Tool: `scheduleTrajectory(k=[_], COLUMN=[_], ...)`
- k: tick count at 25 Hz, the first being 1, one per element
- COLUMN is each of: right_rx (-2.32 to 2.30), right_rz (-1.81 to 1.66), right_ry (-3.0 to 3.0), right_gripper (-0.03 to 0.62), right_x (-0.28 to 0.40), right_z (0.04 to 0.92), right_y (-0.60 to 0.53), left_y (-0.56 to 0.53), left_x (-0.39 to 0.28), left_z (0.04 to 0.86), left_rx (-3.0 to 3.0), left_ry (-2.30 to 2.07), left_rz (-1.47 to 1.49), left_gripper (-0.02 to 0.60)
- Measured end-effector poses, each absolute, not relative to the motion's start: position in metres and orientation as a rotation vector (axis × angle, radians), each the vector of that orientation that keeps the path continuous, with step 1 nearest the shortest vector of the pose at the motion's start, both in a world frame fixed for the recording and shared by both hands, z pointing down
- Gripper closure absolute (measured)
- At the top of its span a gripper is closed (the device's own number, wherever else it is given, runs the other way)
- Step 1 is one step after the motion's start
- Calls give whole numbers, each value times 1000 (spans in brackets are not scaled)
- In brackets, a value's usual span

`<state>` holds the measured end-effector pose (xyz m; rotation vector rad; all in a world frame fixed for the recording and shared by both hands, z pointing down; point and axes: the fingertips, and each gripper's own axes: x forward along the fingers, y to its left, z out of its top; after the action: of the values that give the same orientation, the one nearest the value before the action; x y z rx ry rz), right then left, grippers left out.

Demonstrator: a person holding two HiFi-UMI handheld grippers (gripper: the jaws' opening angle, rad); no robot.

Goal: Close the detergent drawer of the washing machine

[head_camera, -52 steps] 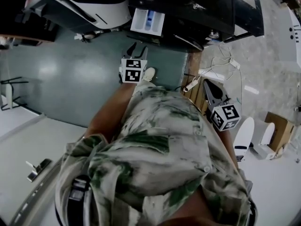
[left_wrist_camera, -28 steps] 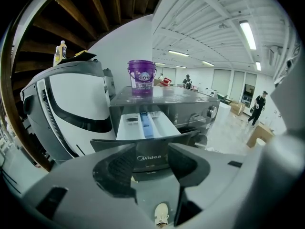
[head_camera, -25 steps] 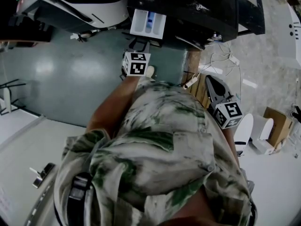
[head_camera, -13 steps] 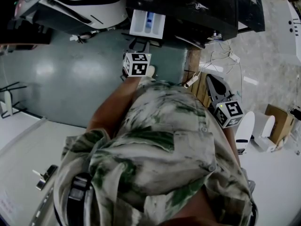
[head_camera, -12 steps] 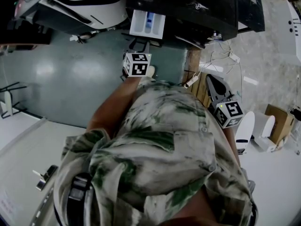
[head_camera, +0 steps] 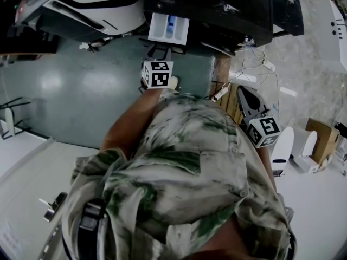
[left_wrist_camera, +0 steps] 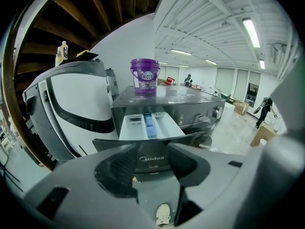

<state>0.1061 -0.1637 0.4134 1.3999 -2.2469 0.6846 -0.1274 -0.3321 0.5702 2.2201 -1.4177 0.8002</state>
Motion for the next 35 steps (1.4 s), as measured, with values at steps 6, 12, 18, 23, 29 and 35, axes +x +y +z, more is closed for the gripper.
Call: scheduleTrajectory(k=[6,12,18,23,29,35], right_rx=[1411,1426,1437,1444,1459,1475], right_rz=[684,688,690,688,687,694], right_ry=[-2247,-2237,-2229,-2224,-2215,-2209], right_gripper=[572,572,572,572,572,572], right_x=[106,107,110,113,115,116], right_z=[413,413,412,412,411,410], right_y=[-164,-165,-165,-165,-165,-167], left_y=[-340,-345,-351,-356,-363,-369], left_x=[-125,-125,-123,-121,-120,-118], left_z=[569,568,568,568,567,567], left_rx=[2232,2231,2235,2237,2238,2246], left_ry=[-1415,-1417,-1418,-1417,-1411,-1404], left_rz=[797,787,784,781,771,778], left_gripper=[368,368,370,370,370,370])
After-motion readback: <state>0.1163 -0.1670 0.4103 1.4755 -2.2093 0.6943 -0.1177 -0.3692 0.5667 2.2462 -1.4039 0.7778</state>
